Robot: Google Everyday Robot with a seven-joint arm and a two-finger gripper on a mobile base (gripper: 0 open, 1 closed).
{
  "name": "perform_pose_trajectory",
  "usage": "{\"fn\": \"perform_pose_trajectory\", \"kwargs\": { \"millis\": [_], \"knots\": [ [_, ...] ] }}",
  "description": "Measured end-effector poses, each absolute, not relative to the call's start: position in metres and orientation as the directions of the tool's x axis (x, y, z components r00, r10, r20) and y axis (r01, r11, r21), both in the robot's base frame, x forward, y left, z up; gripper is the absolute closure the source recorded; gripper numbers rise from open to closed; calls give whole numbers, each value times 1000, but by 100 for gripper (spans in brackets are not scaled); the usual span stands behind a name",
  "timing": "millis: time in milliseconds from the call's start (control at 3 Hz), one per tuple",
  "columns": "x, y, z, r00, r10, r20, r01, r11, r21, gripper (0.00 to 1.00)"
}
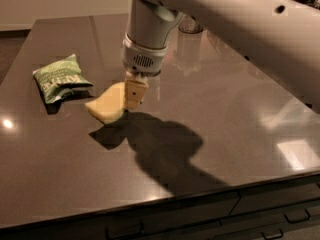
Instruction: Move sponge near green jalapeno chip bag
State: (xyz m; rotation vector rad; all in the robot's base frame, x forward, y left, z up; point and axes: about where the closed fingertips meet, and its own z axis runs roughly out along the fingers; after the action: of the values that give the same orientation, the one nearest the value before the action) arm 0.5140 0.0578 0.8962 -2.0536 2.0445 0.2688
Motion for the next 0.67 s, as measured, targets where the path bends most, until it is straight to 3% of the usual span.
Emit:
{"fn": "perform_pose_trajectory", "kwargs": {
  "millis": [667],
  "knots": [
    [555,95,892,-82,-930,-359,-988,125,-96,100]
  ]
}}
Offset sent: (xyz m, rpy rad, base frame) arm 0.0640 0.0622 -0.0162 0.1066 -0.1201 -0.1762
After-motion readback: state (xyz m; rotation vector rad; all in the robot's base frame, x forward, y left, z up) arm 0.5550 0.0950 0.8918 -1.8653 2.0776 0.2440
